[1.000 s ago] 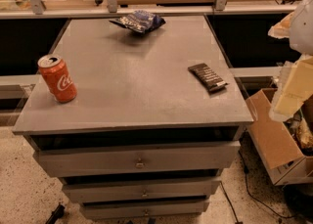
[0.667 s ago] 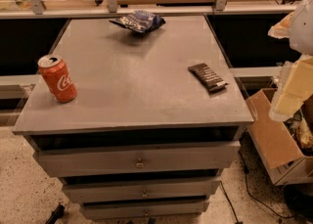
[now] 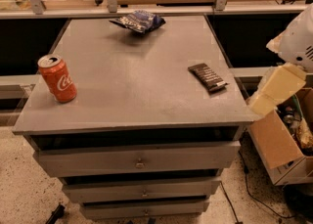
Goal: Move blue plastic bottle near blue chip bag
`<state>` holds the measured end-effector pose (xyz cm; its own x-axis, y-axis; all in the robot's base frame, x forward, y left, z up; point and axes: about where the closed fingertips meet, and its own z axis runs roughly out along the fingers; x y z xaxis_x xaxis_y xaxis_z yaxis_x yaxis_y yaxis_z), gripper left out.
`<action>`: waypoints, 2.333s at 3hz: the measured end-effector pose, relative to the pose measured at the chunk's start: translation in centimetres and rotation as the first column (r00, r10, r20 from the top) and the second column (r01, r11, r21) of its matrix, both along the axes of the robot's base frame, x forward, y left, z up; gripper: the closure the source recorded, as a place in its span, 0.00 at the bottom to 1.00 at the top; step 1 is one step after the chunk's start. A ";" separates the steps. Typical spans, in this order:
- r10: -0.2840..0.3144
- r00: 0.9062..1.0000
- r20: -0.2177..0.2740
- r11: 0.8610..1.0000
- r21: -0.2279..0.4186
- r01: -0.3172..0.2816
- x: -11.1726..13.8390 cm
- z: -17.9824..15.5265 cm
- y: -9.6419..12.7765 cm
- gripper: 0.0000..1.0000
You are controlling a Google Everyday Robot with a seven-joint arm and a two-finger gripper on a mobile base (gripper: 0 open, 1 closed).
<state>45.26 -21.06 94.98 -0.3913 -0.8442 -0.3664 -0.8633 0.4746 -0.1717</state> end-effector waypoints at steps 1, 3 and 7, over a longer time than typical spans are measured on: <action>-0.102 0.995 -0.009 0.988 0.119 0.103 2.3 -1.6 2.2 0.00; -0.198 0.980 0.031 0.956 0.229 0.186 5.7 -0.7 2.8 0.00; 0.037 0.998 0.050 0.935 0.351 -0.052 5.4 0.6 8.6 0.00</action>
Offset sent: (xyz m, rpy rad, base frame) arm 0.0669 0.0232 -0.0005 0.2669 -0.0913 -0.2675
